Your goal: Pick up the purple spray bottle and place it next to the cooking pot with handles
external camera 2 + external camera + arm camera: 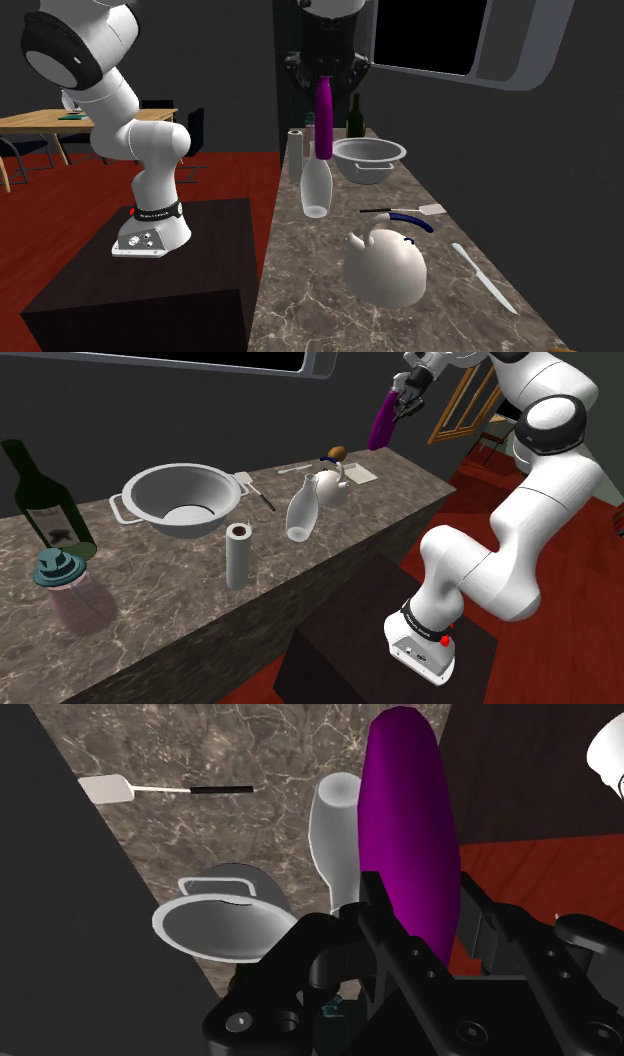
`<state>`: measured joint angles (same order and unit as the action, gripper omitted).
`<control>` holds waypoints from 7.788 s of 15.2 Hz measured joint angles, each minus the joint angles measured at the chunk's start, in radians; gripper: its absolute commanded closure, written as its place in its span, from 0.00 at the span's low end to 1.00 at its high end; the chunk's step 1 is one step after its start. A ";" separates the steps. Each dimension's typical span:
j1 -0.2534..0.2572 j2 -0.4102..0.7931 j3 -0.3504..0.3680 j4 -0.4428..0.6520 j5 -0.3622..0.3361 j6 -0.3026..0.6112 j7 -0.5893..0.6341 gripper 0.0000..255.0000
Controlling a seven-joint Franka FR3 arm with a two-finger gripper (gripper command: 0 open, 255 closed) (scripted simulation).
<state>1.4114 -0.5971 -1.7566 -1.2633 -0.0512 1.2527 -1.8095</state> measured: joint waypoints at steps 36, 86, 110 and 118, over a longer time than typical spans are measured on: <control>-0.392 0.292 0.943 -0.626 0.362 0.599 0.502 1.00; -0.266 0.733 1.043 -0.739 0.803 1.026 0.351 1.00; -0.337 0.938 1.126 -0.785 1.104 1.135 0.078 1.00; -0.336 0.937 1.127 -0.795 1.105 1.139 0.074 0.00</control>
<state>1.0756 0.3396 -0.6293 -2.0581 1.0541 2.3915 -1.7351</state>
